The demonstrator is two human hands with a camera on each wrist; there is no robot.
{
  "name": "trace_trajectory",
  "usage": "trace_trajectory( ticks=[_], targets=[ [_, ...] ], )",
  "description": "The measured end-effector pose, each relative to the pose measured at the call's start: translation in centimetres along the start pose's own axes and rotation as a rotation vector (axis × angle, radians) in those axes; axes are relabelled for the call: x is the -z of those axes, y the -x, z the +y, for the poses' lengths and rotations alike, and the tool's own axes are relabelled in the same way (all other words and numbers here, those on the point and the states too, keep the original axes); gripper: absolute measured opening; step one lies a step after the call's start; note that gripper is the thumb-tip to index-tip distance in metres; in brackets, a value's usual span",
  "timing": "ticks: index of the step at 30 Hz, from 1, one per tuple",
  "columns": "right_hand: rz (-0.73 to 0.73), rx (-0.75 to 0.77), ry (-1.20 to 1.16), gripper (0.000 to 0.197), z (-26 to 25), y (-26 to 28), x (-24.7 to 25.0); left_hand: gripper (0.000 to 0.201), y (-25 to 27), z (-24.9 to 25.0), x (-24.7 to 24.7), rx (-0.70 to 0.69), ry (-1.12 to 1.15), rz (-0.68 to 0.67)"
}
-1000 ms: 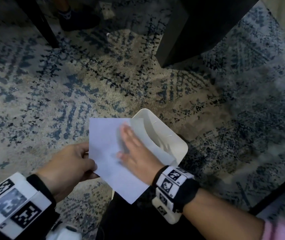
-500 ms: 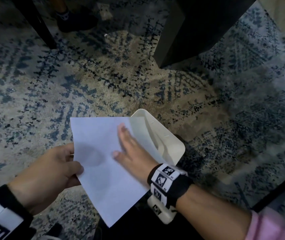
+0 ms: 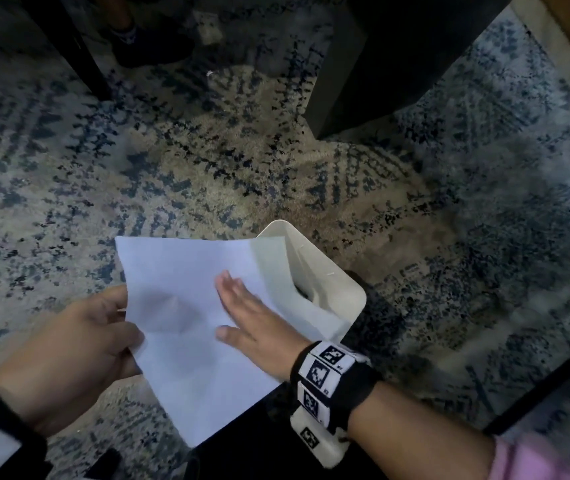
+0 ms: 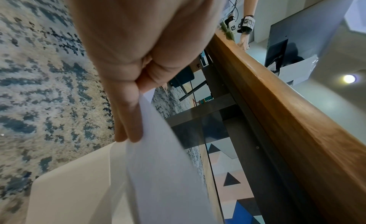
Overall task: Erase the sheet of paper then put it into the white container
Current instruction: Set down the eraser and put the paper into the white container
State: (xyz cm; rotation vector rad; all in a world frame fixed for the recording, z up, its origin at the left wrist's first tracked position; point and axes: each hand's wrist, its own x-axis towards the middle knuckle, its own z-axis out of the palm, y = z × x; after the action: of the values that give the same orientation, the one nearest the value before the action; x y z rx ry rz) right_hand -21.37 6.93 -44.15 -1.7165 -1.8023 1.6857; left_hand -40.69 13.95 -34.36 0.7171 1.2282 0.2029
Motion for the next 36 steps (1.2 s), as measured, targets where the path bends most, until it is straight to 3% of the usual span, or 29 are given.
trace_trajectory(
  ticks=[4,5,7,10,13,15,17,20,21,23,25,28,30,33,36],
  targets=[
    [0.039,-0.441,-0.120,0.063,4.7,0.2,1.1,0.053,0.0,0.1,0.3,-0.004,0.023,0.037],
    [0.044,-0.488,-0.084,0.063,5.4,0.3,1.6,0.053,0.1,0.1,0.3,-0.007,0.021,0.045],
    [0.083,-0.414,-0.028,0.064,5.0,0.3,2.4,0.052,0.0,0.0,0.2,-0.005,0.013,0.048],
    [0.102,-0.113,-0.012,0.067,0.2,1.2,1.7,0.051,-0.3,-0.1,-0.7,-0.004,0.025,0.052],
    [0.024,0.160,-0.046,0.067,-4.6,3.5,-0.5,0.050,-0.8,0.1,-1.4,-0.017,0.043,0.046],
    [-0.022,0.198,-0.018,0.059,-4.2,4.3,-1.5,0.049,-1.0,0.3,-1.3,-0.020,0.064,0.047],
    [-0.029,0.042,0.034,0.056,-0.5,4.4,-1.3,0.048,-0.8,0.5,-0.9,-0.017,0.088,0.047],
    [-0.053,-0.358,0.226,0.057,5.2,4.1,0.8,0.051,-0.4,0.6,-0.2,-0.018,0.088,0.055],
    [-0.022,-0.424,0.234,0.057,5.9,4.0,1.6,0.051,-0.4,0.6,-0.1,-0.014,0.084,0.058],
    [0.081,-0.394,0.144,0.061,4.9,3.7,2.5,0.050,-0.3,0.6,0.0,-0.005,0.079,0.060],
    [0.131,-0.214,0.040,0.063,1.7,3.3,2.2,0.050,-0.3,0.5,-0.4,-0.002,0.076,0.044],
    [0.036,-0.016,0.020,0.062,-1.3,2.4,0.8,0.050,-0.4,0.8,-1.0,-0.014,0.083,0.026],
    [0.054,-0.141,-0.011,0.061,1.2,1.6,1.0,0.052,-0.2,1.1,-0.9,-0.029,0.087,0.028],
    [0.022,-0.519,-0.002,0.062,6.5,1.6,2.6,0.053,0.3,1.2,0.1,-0.042,0.076,0.063],
    [0.078,-0.540,-0.007,0.064,7.2,1.4,3.9,0.053,0.2,1.0,0.5,-0.024,0.055,0.068]
  ],
)
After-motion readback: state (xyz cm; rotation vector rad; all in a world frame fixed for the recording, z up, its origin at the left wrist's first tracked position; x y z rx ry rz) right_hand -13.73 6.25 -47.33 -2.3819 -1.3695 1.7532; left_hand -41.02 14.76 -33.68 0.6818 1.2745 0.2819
